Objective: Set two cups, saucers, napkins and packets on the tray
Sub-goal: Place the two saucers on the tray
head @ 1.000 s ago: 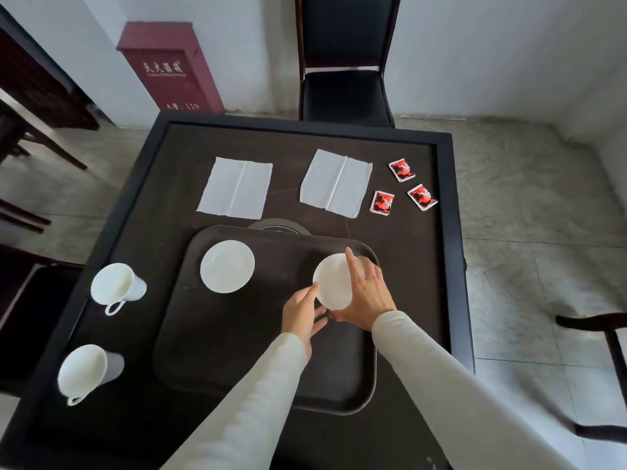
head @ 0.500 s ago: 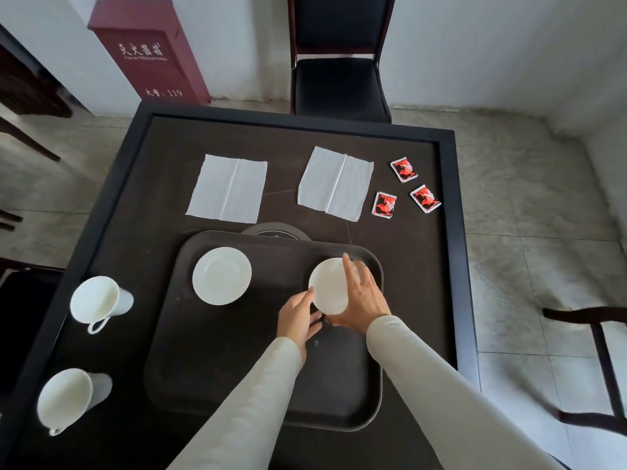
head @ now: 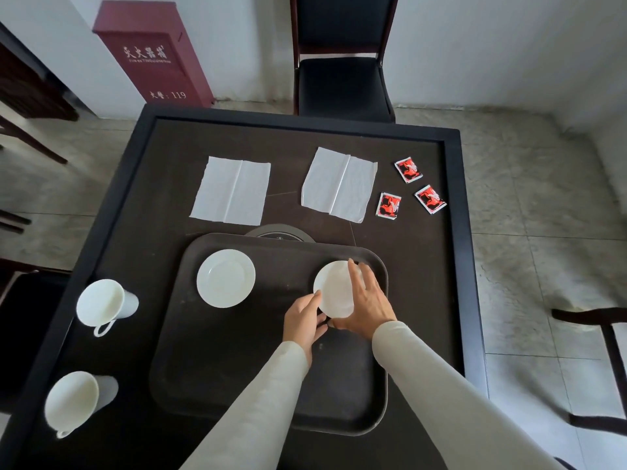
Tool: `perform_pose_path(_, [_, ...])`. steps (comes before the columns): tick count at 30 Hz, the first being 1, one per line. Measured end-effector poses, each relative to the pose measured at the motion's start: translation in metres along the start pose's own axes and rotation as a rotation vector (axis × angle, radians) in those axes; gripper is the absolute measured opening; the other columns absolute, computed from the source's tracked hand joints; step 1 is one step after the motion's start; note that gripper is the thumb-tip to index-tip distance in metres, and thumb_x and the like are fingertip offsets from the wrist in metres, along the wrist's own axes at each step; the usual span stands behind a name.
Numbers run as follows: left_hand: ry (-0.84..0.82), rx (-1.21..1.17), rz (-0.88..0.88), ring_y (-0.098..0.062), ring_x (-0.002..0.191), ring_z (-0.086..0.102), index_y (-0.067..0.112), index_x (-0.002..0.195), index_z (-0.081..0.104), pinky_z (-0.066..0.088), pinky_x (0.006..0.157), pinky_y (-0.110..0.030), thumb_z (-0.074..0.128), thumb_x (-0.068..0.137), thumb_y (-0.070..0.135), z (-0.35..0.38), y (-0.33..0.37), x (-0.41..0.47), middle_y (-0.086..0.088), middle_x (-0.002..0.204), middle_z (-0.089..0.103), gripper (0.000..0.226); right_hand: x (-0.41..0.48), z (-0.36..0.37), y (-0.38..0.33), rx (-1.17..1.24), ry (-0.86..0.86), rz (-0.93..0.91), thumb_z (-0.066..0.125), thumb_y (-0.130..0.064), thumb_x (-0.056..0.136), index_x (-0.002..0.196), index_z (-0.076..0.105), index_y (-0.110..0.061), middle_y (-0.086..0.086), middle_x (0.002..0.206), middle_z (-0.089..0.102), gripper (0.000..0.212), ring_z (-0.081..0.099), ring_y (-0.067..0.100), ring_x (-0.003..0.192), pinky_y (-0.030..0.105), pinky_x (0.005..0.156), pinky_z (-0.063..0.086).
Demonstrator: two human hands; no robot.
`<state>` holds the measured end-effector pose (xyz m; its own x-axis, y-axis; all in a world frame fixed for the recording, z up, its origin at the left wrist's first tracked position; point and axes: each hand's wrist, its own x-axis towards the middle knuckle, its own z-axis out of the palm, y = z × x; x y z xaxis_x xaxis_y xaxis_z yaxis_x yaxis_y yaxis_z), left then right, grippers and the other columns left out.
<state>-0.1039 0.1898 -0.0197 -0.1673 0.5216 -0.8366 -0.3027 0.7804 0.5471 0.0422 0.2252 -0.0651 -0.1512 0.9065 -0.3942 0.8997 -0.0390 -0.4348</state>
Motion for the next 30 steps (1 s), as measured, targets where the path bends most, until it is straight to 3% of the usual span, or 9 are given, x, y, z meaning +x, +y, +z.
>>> perform_pose_path(9, [-0.008, 0.060, -0.003, -0.015, 0.101, 0.064, 0.036, 0.098, 0.062, 0.057, 0.077, -0.031, 0.061, 0.099, 0.039, -0.004, 0.008, -0.008, 0.011, 0.108, 0.063, 0.003, -0.001, -0.002, -0.005, -0.065, -0.026, 0.015, 0.088, -0.064, 0.055, 0.157, -0.013, -0.031, 0.004, 0.169, -0.003, 0.147, 0.005, 0.031, 0.156, 0.044, 0.122, 0.020])
perform_pose_path(13, [-0.008, 0.095, 0.018, -0.018, 0.105, 0.062, 0.034, 0.113, 0.058, 0.056, 0.075, -0.030, 0.061, 0.099, 0.040, -0.011, 0.009, -0.015, 0.008, 0.112, 0.060, 0.015, -0.008, -0.005, -0.006, -0.103, -0.021, 0.001, 0.087, -0.064, 0.059, 0.155, -0.017, -0.032, 0.006, 0.169, -0.005, 0.145, 0.003, 0.034, 0.156, 0.045, 0.123, 0.013])
perform_pose_path(23, [0.018, 0.173, 0.161, -0.012, 0.098, 0.064, 0.034, 0.107, 0.061, 0.054, 0.071, -0.027, 0.062, 0.098, 0.041, -0.037, 0.003, -0.048, 0.009, 0.106, 0.064, 0.011, -0.043, -0.024, -0.018, -0.162, 0.025, -0.056, 0.072, -0.076, 0.069, 0.158, -0.015, -0.029, 0.008, 0.170, -0.007, 0.133, -0.001, 0.031, 0.156, 0.047, 0.125, 0.004])
perform_pose_path(25, [0.024, 0.190, 0.201, -0.011, 0.094, 0.064, 0.034, 0.101, 0.063, 0.056, 0.075, -0.030, 0.062, 0.097, 0.042, -0.045, -0.001, -0.057, 0.010, 0.101, 0.065, 0.009, -0.051, -0.029, -0.023, -0.163, 0.055, -0.069, 0.064, -0.079, 0.074, 0.159, -0.012, -0.028, 0.009, 0.170, -0.005, 0.125, -0.001, 0.030, 0.156, 0.047, 0.125, 0.004])
perform_pose_path(27, [0.051, 0.250, 0.264, -0.013, 0.096, 0.064, 0.032, 0.104, 0.066, 0.057, 0.089, -0.038, 0.062, 0.095, 0.044, -0.057, -0.009, -0.065, 0.011, 0.102, 0.067, 0.015, -0.061, -0.031, -0.029, -0.167, 0.074, -0.075, 0.054, -0.081, 0.080, 0.160, -0.009, -0.028, 0.009, 0.170, -0.004, 0.114, -0.002, 0.030, 0.156, 0.048, 0.125, 0.003])
perform_pose_path(30, [0.087, 0.451, 0.377, -0.013, 0.116, 0.060, 0.031, 0.123, 0.064, 0.045, 0.104, -0.033, 0.061, 0.095, 0.048, -0.073, -0.022, -0.078, 0.010, 0.128, 0.066, 0.033, -0.080, -0.026, -0.034, -0.207, 0.103, -0.079, 0.035, -0.080, 0.089, 0.160, -0.009, -0.027, 0.008, 0.170, -0.006, 0.099, -0.005, 0.031, 0.156, 0.049, 0.125, 0.001])
